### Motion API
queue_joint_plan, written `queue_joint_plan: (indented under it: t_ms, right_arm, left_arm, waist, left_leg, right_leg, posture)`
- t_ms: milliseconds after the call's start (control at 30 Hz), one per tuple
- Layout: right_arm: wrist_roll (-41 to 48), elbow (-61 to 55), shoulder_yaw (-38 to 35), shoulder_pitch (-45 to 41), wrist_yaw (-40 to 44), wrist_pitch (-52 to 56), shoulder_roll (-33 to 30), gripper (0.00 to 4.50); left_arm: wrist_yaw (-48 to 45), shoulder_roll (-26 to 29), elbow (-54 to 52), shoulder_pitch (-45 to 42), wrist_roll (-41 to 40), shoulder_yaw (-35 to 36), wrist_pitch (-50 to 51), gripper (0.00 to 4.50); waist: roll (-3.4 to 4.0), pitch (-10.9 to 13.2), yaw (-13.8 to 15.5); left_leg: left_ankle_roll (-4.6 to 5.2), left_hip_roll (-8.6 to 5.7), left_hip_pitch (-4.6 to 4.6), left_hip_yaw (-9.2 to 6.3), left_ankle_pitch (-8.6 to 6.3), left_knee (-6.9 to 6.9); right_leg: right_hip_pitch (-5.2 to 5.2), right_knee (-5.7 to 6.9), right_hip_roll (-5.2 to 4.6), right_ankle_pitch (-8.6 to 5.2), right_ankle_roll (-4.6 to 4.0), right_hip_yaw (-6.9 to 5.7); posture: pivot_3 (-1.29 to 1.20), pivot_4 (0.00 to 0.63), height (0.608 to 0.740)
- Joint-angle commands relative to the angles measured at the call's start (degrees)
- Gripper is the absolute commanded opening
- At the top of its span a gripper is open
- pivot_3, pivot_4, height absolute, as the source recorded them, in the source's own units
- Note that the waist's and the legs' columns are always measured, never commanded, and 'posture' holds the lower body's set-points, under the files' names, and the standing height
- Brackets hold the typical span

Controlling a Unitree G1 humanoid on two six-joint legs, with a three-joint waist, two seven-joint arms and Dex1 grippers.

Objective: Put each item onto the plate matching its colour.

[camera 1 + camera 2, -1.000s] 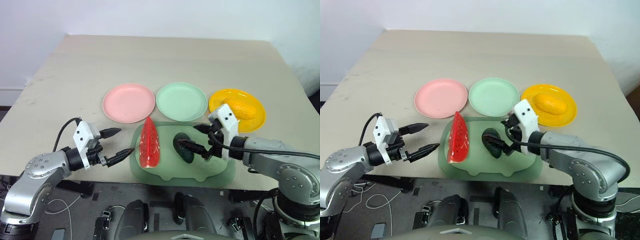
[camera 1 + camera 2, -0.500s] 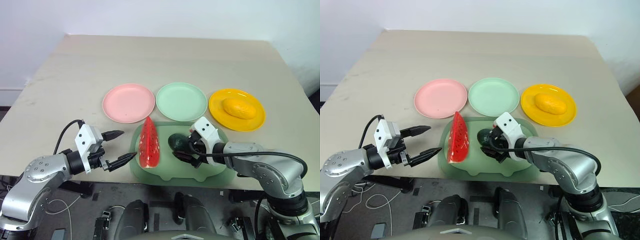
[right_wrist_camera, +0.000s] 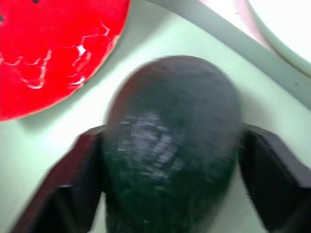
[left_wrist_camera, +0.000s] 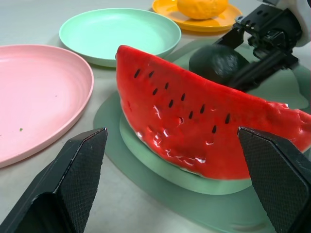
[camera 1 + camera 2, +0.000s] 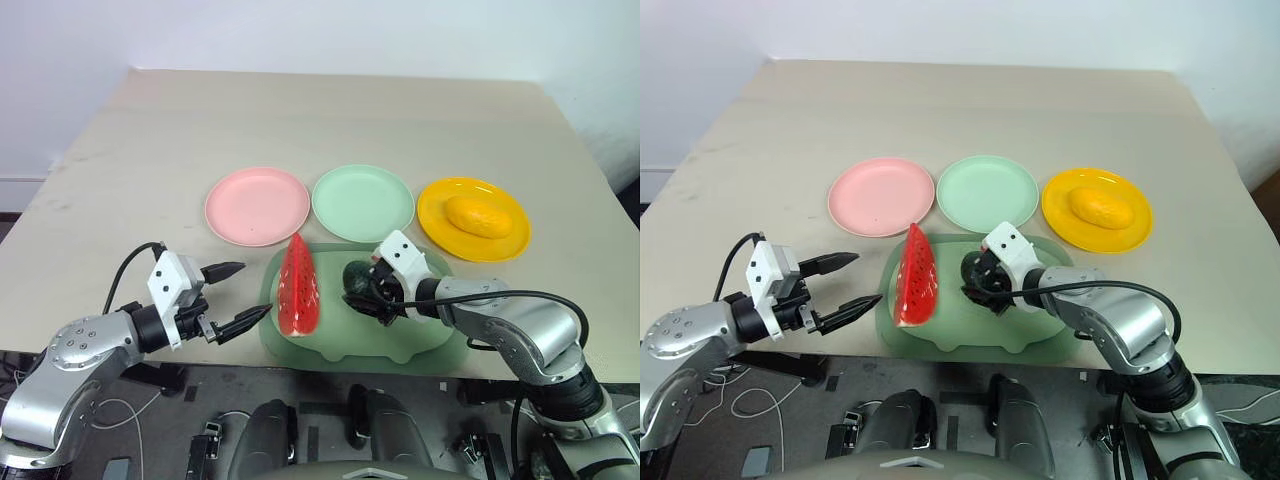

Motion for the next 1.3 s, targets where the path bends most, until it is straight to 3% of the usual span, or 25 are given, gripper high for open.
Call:
queue_joint_plan:
  t_ms: [33, 167, 400, 567, 633, 700, 967, 1100, 1300]
  right_arm:
    - [0.1, -0.6, -3.8, -3.2, 1.5, -1.8, -0.3, 3.15]
    - [-1.6, 6.1, -6.3, -11.5, 1.9, -4.7, 0.8, 3.15]
    - [-14.5, 35.2, 0.8, -24.3, 5.5, -24.4, 4.0, 3.15]
    - [-21.1, 51.6, 3.6, -28.5, 9.4, -36.6, 7.6, 3.15]
    - [-23.3, 55.2, 3.8, -29.2, 10.3, -40.3, 7.8, 3.88]
    - [-24.4, 56.7, 3.1, -29.4, 10.8, -42.9, 7.9, 4.46]
    - [-23.6, 43.8, -3.2, -23.8, 13.2, -50.7, 4.9, 4.46]
    - [-24.4, 40.2, -4.2, -20.9, 15.0, -53.4, 3.2, 4.46]
    - [-24.3, 40.4, -4.1, -20.9, 15.3, -54.6, 5.6, 4.46]
  left_arm:
    - [0.2, 0.1, -2.3, 0.2, -0.7, 1.8, -0.9, 4.50]
    - [0.3, 0.1, -1.9, -0.2, -0.9, 1.9, -0.7, 4.50]
    - [1.4, -0.9, -1.5, -2.4, -1.3, 0.8, -0.1, 4.50]
    - [3.7, -1.5, -3.0, -2.7, -2.1, 1.1, 1.1, 4.50]
    - [5.6, -1.7, -4.1, -2.5, -2.3, 1.6, 2.2, 4.50]
    - [7.7, -2.1, -5.4, -2.6, -2.4, 2.0, 3.2, 4.50]
    - [24.8, -2.2, -16.1, -7.8, -12.0, 2.9, 19.9, 4.50]
    - [35.9, -1.3, -21.0, -12.1, -22.4, 1.5, 31.2, 4.50]
    - [60.5, -1.8, -17.4, -19.8, -43.2, -2.3, 37.3, 4.50]
  waist:
    - [0.00, 0.0, 0.0]
    - [0.01, 0.0, 0.0]
    - [0.00, 0.0, -0.3]
    - [0.03, 0.0, -0.9]
    - [0.03, 0.0, -1.2]
    - [0.03, 0.0, -1.3]
    - [0.03, 0.0, -1.1]
    - [0.02, 0.0, -1.2]
    - [0.02, 0.0, -1.3]
  left_leg:
    - [0.00, 0.00, 0.00, 0.00, 0.00, 0.00]
    - [0.00, 0.00, 0.00, 0.01, 0.00, 0.00]
    - [0.00, -0.09, 0.00, 0.03, 0.00, -0.02]
    - [-0.01, -0.08, -0.04, 0.04, 0.01, -0.02]
    - [-0.01, -0.04, -0.06, 0.03, 0.01, -0.02]
    - [-0.01, -0.03, -0.05, 0.04, 0.01, -0.01]
    - [-0.08, 0.01, -0.02, -0.05, 0.05, -0.02]
    - [-0.09, -0.02, 0.04, -0.08, 0.05, -0.01]
    - [-0.46, 0.00, 0.11, -0.14, 0.26, -0.02]
  right_leg:
    - [0.00, 0.00, 0.00, 0.00, 0.00, 0.00]
    - [-0.01, 0.00, 0.00, 0.00, 0.00, 0.00]
    - [-0.01, 0.00, 0.04, 0.05, 0.07, -0.01]
    - [-0.02, 0.01, 0.03, 0.11, 0.16, -0.01]
    - [-0.03, 0.01, -0.01, 0.12, 0.17, 0.00]
    - [-0.02, 0.01, -0.03, 0.12, 0.18, 0.00]
    - [0.01, 0.06, -0.01, 0.12, 0.18, 0.00]
    - [0.10, 0.03, -0.05, 0.13, 0.19, -0.01]
    - [0.12, 0.11, 0.02, 0.14, 0.17, 0.05]
  posture:
    - [0.00, 0.150, 0.740]
    - [0.00, 0.150, 0.740]
    - [0.00, 0.150, 0.740]
    - [0.00, 0.150, 0.740]
    - [0.00, 0.150, 0.740]
    - [0.00, 0.150, 0.740]
    - [0.00, 0.150, 0.740]
    - [0.00, 0.150, 0.740]
    - [0.00, 0.150, 0.740]
